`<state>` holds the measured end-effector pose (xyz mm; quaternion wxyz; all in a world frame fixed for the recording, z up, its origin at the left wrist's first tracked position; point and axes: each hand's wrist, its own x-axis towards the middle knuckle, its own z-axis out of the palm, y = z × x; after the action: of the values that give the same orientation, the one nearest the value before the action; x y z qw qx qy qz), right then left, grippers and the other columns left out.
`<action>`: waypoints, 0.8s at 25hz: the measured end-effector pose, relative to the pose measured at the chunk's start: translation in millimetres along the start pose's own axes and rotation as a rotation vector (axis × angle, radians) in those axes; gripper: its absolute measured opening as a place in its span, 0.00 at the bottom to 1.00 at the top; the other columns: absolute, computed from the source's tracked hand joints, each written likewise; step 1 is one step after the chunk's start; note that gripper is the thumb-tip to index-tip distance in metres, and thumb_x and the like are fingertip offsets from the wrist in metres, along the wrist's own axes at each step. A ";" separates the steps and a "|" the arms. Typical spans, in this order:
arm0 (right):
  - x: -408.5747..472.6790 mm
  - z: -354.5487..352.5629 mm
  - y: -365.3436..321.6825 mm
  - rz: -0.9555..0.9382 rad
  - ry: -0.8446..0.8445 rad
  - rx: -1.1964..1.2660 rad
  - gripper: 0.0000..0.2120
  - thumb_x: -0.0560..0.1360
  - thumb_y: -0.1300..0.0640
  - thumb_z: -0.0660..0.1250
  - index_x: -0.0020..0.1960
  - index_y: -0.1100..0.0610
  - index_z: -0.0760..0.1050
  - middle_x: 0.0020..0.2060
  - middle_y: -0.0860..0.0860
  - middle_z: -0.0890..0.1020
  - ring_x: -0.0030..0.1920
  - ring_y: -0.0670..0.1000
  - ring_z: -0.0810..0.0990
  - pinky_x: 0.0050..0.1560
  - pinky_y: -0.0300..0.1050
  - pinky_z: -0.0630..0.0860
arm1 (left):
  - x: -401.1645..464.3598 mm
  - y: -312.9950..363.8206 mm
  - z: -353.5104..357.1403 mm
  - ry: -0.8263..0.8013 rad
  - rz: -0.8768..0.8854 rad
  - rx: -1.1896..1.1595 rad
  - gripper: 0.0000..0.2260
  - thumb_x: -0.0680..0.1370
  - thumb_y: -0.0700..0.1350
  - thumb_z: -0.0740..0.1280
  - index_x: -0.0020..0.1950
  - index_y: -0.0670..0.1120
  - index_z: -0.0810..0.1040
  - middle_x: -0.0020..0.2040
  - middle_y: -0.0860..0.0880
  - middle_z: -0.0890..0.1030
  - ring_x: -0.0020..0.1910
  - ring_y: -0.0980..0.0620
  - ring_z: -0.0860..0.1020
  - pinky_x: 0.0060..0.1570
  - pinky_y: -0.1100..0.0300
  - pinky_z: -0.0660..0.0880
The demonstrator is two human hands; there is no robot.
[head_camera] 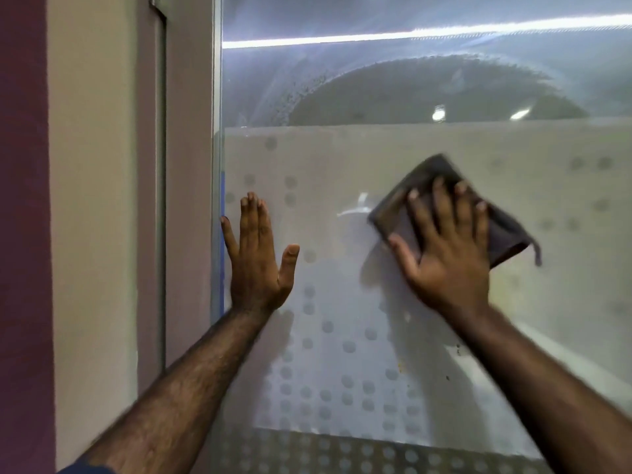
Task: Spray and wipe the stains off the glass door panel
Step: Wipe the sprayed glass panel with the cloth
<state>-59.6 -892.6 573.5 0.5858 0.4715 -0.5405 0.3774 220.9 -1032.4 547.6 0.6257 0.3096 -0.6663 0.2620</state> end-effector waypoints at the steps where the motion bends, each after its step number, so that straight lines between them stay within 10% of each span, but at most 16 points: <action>1: 35.5 -0.1 2.7 0.101 0.022 -0.005 0.35 0.86 0.33 0.55 0.88 0.48 0.58 0.88 0.57 0.58 0.88 0.64 0.54 0.86 0.68 0.52 | -0.6 0.0 0.1 -0.003 0.004 0.002 0.38 0.86 0.64 0.46 0.87 0.38 0.49 0.89 0.39 0.49 0.89 0.42 0.48 0.84 0.33 0.39; 5: 167.0 3.1 -37.1 0.150 0.003 0.086 0.36 0.85 0.32 0.49 0.89 0.47 0.53 0.89 0.58 0.53 0.88 0.65 0.49 0.85 0.71 0.47 | -0.6 -0.1 0.2 0.004 0.015 0.011 0.39 0.85 0.64 0.46 0.87 0.37 0.49 0.88 0.39 0.50 0.89 0.42 0.48 0.85 0.35 0.38; 13: 101.2 11.1 -109.8 -0.527 -0.138 0.148 0.31 0.87 0.37 0.55 0.87 0.47 0.61 0.88 0.54 0.59 0.88 0.60 0.53 0.85 0.68 0.51 | 0.2 2.6 -3.9 0.039 -0.002 0.002 0.44 0.84 0.69 0.44 0.86 0.36 0.50 0.88 0.37 0.51 0.88 0.39 0.50 0.84 0.31 0.43; 20: 93.7 -16.6 53.1 0.073 -0.015 0.007 0.31 0.88 0.35 0.51 0.88 0.44 0.54 0.89 0.53 0.55 0.88 0.61 0.51 0.86 0.68 0.48 | -0.3 -2.3 -0.5 0.010 0.037 0.062 0.38 0.86 0.64 0.48 0.86 0.37 0.53 0.88 0.37 0.53 0.88 0.40 0.51 0.83 0.30 0.42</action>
<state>-93.2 -868.6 674.3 0.5658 0.4563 -0.5603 0.3971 223.0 -1033.5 547.3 0.6140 0.3153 -0.6604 0.2958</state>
